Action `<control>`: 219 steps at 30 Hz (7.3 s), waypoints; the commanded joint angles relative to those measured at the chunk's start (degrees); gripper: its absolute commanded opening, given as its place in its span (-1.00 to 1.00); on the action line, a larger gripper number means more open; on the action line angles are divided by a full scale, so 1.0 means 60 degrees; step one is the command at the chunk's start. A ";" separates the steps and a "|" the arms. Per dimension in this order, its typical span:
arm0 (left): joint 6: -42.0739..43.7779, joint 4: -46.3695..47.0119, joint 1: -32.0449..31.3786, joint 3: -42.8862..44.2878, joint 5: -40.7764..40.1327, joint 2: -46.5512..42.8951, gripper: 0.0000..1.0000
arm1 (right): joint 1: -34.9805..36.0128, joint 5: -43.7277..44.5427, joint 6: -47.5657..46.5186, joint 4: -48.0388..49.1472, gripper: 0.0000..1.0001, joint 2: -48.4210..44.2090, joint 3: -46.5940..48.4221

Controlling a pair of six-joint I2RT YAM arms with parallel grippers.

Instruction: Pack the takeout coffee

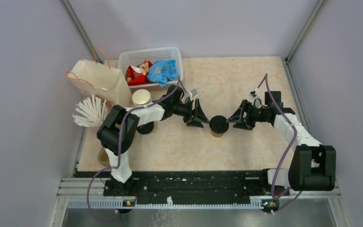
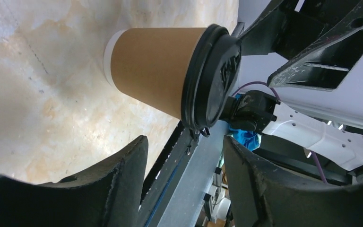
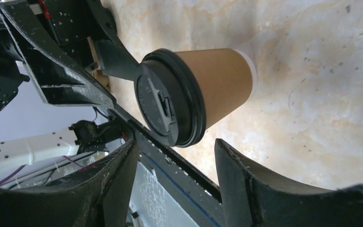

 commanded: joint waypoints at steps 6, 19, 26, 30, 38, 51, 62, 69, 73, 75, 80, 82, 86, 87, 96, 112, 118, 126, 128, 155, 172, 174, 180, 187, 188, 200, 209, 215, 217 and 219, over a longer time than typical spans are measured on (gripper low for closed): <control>0.0002 0.0672 -0.0215 0.1123 0.0267 0.1041 0.33 | -0.0348 -0.0986 -0.0553 0.1218 0.14 0.1016 -0.0208; 0.0164 0.0324 -0.0284 0.1120 -0.0078 0.1605 0.02 | -0.0343 -0.1230 0.0237 0.2805 0.00 0.1814 -0.0993; 0.0716 -0.0370 -0.0282 0.0762 -0.0620 0.1697 -0.11 | -0.0578 -0.0686 0.0366 0.3297 -0.03 0.2143 -0.1636; 0.0880 -0.0396 -0.0289 0.0692 -0.0488 0.1597 -0.10 | -0.1028 -0.0685 0.0143 0.2867 -0.04 0.2170 -0.1672; 0.0155 -0.0118 -0.0323 0.1034 0.0120 0.0877 0.20 | -0.1005 -0.1494 -0.0043 0.1407 0.26 0.1063 -0.0307; -0.0269 0.0329 -0.0954 0.0256 -0.0029 0.0210 0.26 | 0.0083 -0.1021 0.0364 0.1695 0.11 0.1648 0.0305; 0.0834 -0.0824 -0.0987 -0.0286 -0.0717 -0.0918 0.33 | 0.0688 -0.1350 -0.1774 0.1000 -0.10 0.4043 0.2135; 0.1580 -0.1716 0.0266 -0.0077 -0.0919 -0.1782 0.53 | 0.1853 -0.2113 -0.3456 -0.0625 -0.08 0.5467 0.4355; 0.1763 -0.1722 0.0583 0.0526 -0.0213 -0.1069 0.62 | 0.1947 -0.1847 -0.3726 -0.1090 0.00 0.5525 0.4722; 0.1801 -0.1655 0.0563 0.0812 -0.0101 -0.0691 0.62 | 0.1933 -0.1787 -0.3613 -0.0982 0.11 0.5276 0.4542; 0.1445 -0.0824 0.0534 0.1094 0.0427 0.0109 0.52 | 0.1928 -0.1426 -0.2854 -0.0575 0.46 0.4858 0.4298; 0.1423 -0.0659 0.0510 0.1247 0.0561 0.0343 0.43 | 0.1815 -0.1008 -0.2387 -0.0591 0.57 0.4580 0.4306; 0.1315 -0.0623 0.0489 0.1543 0.0939 0.0676 0.46 | 0.0937 -0.0591 -0.1399 -0.0577 0.78 0.3627 0.3896; 0.1241 -0.0306 0.0475 0.1524 0.1024 0.0713 0.48 | 0.0665 -0.0687 -0.1278 -0.0577 0.80 0.3354 0.3691; 0.1000 -0.0223 0.0290 0.0780 0.0928 0.0313 0.54 | 0.0335 -0.1809 -0.0842 0.0646 0.75 0.2384 0.0969; 0.1762 -0.1302 0.0086 0.2493 0.0237 0.1491 0.28 | 0.0568 -0.2038 0.0883 0.3154 0.32 0.2960 0.0806; 0.2045 -0.1627 0.0064 0.3279 0.0369 0.2091 0.29 | 0.0932 -0.2016 0.1670 0.3753 0.18 0.2448 0.0087; 0.2813 -0.3038 0.0246 0.3224 -0.0724 0.1303 0.69 | 0.0578 -0.1658 0.1648 0.3664 0.30 0.2113 -0.0380; 0.2730 -0.2910 0.0289 0.2805 -0.0623 0.0907 0.75 | 0.0534 -0.1777 0.1277 0.3420 0.32 0.2224 -0.0253; 0.2020 -0.1622 0.0297 0.0316 -0.0366 0.1271 0.01 | 0.0379 -0.2401 0.2601 0.7002 -0.11 0.3772 -0.1978; 0.2789 -0.2057 0.0294 0.0083 -0.0573 0.0559 0.16 | 0.0283 -0.2165 0.1584 0.4741 0.18 0.2930 -0.1309; 0.2610 -0.2027 0.0312 0.0518 -0.0239 0.0366 0.30 | 0.0280 -0.2131 0.1204 0.3871 0.30 0.2604 -0.0869; 0.1687 -0.1229 0.0304 0.0860 0.0210 0.0362 0.41 | 0.0590 -0.2120 0.1184 0.3657 0.38 0.2549 -0.0606; 0.1356 -0.0741 0.0165 0.0678 0.0530 0.1163 0.35 | 0.0936 -0.0522 0.0786 0.2216 0.35 0.2368 -0.0095; 0.1228 -0.0471 0.0153 0.0594 0.0643 0.1236 0.37 | 0.0929 -0.0149 0.0557 0.1703 0.37 0.2232 0.0090; 0.0425 0.0329 -0.0508 0.0890 0.0574 0.1624 0.40 | 0.0862 0.3015 0.0066 -0.2291 0.52 -0.0797 0.2217; -0.0104 0.1007 -0.1409 0.1846 0.0253 0.2553 0.41 | 0.0847 0.3467 0.0053 -0.4815 0.54 -0.2752 0.4222; -0.0618 0.1534 -0.1949 0.2658 0.0239 0.3357 0.41 | 0.0848 0.3445 0.0512 -0.5660 0.54 -0.3906 0.4318; -0.0699 0.1571 -0.2131 0.3077 0.0207 0.3625 0.41 | 0.0847 0.3512 0.0568 -0.5995 0.53 -0.4176 0.4341; -0.0830 0.1644 -0.2277 0.3344 0.0142 0.3864 0.41 | 0.0847 0.3563 0.0618 -0.6250 0.54 -0.4418 0.4420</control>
